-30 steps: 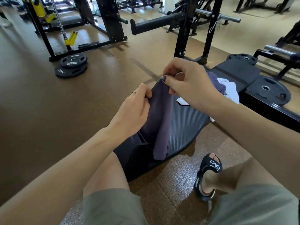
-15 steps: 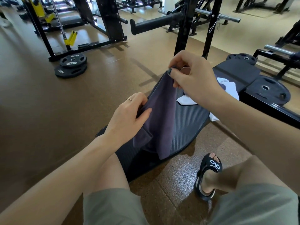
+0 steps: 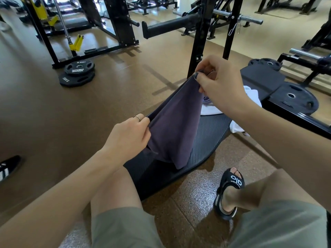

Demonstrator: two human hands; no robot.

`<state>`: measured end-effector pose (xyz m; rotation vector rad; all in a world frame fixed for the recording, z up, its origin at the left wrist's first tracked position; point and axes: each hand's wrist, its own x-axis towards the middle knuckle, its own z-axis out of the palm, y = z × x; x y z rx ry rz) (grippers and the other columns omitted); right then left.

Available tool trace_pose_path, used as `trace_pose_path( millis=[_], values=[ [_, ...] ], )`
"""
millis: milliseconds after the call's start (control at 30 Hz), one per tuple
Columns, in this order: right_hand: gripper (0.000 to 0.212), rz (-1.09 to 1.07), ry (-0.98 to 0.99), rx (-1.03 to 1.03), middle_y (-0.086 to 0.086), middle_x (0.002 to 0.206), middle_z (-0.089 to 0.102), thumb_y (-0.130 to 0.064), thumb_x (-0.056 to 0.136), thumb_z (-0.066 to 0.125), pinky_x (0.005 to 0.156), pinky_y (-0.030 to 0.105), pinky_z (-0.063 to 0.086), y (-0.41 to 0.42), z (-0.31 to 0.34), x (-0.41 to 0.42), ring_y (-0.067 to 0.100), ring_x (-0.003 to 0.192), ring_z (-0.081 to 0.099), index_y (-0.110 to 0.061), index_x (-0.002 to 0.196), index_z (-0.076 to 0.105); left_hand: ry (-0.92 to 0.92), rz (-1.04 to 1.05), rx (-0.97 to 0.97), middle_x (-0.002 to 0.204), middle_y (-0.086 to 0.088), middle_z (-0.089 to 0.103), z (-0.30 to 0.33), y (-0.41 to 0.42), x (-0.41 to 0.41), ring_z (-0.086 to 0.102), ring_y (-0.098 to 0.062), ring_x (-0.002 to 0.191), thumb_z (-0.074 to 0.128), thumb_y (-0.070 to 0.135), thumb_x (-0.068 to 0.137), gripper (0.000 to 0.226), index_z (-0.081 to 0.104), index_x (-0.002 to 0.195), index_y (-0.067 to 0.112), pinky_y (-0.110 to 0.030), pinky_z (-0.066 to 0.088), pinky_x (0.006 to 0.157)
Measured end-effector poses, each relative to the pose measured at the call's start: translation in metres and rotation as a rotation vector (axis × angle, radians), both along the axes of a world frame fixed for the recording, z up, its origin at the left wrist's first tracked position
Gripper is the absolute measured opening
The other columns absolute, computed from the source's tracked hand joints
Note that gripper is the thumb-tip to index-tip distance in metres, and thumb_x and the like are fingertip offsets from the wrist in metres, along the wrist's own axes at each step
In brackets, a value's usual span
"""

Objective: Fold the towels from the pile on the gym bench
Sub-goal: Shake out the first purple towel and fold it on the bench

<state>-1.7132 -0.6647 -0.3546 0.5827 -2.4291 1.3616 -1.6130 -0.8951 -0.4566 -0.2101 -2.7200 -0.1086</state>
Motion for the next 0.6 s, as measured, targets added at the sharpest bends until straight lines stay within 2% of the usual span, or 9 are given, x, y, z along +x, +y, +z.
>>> trace_pose_path(
  millis=[67, 133, 200, 267, 300, 367, 500, 567, 600],
  values=[
    [0.011, -0.046, -0.003, -0.002, 0.009, 0.078, 0.067, -0.004, 0.091, 0.057, 0.061, 0.03, 0.054, 0.004, -0.003, -0.004, 0.025, 0.066, 0.066, -0.012, 0.093, 0.065, -0.013, -0.017, -0.114, 0.078, 0.0, 0.048, -0.001, -0.01, -0.002, 0.048, -0.021, 0.061, 0.054, 0.018, 0.097, 0.016, 0.053, 0.082, 0.012, -0.035, 0.045, 0.046],
    [0.01, -0.099, -0.018, 0.009, 0.003, 0.075, 0.065, -0.006, 0.092, 0.057, 0.062, 0.029, 0.055, 0.01, -0.009, -0.009, 0.023, 0.068, 0.067, -0.013, 0.093, 0.065, -0.08, -0.124, -0.405, 0.083, -0.004, 0.053, -0.002, -0.02, -0.002, 0.052, -0.022, 0.073, 0.055, 0.015, 0.097, 0.015, 0.064, 0.085, 0.012, -0.033, 0.048, 0.058],
    [0.01, -0.134, -0.059, -0.012, -0.004, 0.073, 0.062, -0.007, 0.093, 0.057, 0.058, 0.022, 0.053, 0.016, -0.014, -0.012, 0.012, 0.061, 0.065, -0.014, 0.092, 0.064, -0.137, -0.225, -0.686, 0.093, -0.006, 0.054, -0.004, -0.028, 0.002, 0.05, -0.024, 0.088, 0.038, 0.007, 0.1, 0.029, 0.066, 0.095, 0.012, -0.033, 0.047, 0.072],
    [0.01, -0.149, -0.082, -0.015, -0.006, 0.073, 0.062, -0.006, 0.094, 0.057, 0.058, 0.019, 0.053, 0.022, -0.018, -0.014, 0.004, 0.054, 0.062, -0.013, 0.093, 0.064, -0.142, -0.283, -0.749, 0.103, -0.008, 0.054, -0.001, -0.033, 0.004, 0.049, -0.026, 0.096, 0.014, 0.002, 0.099, 0.051, 0.064, 0.107, 0.01, -0.035, 0.047, 0.08],
    [0.01, -0.155, -0.083, -0.012, -0.006, 0.074, 0.062, -0.005, 0.094, 0.057, 0.063, 0.021, 0.054, 0.024, -0.021, -0.015, 0.002, 0.053, 0.062, -0.012, 0.094, 0.064, -0.136, -0.283, -0.774, 0.105, -0.008, 0.054, 0.002, -0.033, 0.004, 0.049, -0.026, 0.097, 0.012, 0.003, 0.1, 0.052, 0.063, 0.11, 0.01, -0.035, 0.046, 0.081],
    [0.011, -0.171, -0.086, -0.01, -0.005, 0.075, 0.062, -0.005, 0.094, 0.056, 0.07, 0.028, 0.057, 0.028, -0.025, -0.019, 0.004, 0.055, 0.064, -0.011, 0.095, 0.065, -0.143, -0.255, -0.827, 0.105, -0.007, 0.054, 0.004, -0.036, 0.004, 0.048, -0.026, 0.096, 0.027, 0.007, 0.105, 0.038, 0.064, 0.112, 0.011, -0.035, 0.045, 0.08],
    [0.012, -0.207, -0.131, -0.049, -0.003, 0.079, 0.062, -0.005, 0.096, 0.056, 0.066, 0.032, 0.06, 0.037, -0.028, -0.028, 0.01, 0.059, 0.068, -0.015, 0.095, 0.063, -0.125, -0.2, -0.74, 0.102, -0.008, 0.055, 0.016, -0.049, 0.0, 0.046, -0.024, 0.091, 0.038, 0.013, 0.106, 0.029, 0.066, 0.111, 0.008, -0.035, 0.044, 0.078],
    [0.011, -0.213, -0.156, -0.069, -0.001, 0.078, 0.062, -0.004, 0.097, 0.056, 0.067, 0.032, 0.06, 0.04, -0.03, -0.032, 0.012, 0.06, 0.069, -0.014, 0.095, 0.062, -0.05, -0.202, -0.56, 0.096, -0.01, 0.056, 0.024, -0.047, 0.002, 0.051, -0.024, 0.083, 0.04, 0.01, 0.105, 0.026, 0.065, 0.103, 0.005, -0.034, 0.046, 0.071],
    [0.01, -0.215, -0.166, -0.075, 0.0, 0.078, 0.062, -0.004, 0.097, 0.056, 0.068, 0.033, 0.061, 0.041, -0.031, -0.033, 0.014, 0.062, 0.07, -0.013, 0.095, 0.061, -0.005, -0.232, -0.391, 0.094, -0.01, 0.056, 0.029, -0.046, 0.003, 0.054, -0.023, 0.077, 0.039, 0.012, 0.104, 0.025, 0.063, 0.1, 0.004, -0.034, 0.048, 0.067]
  ],
)
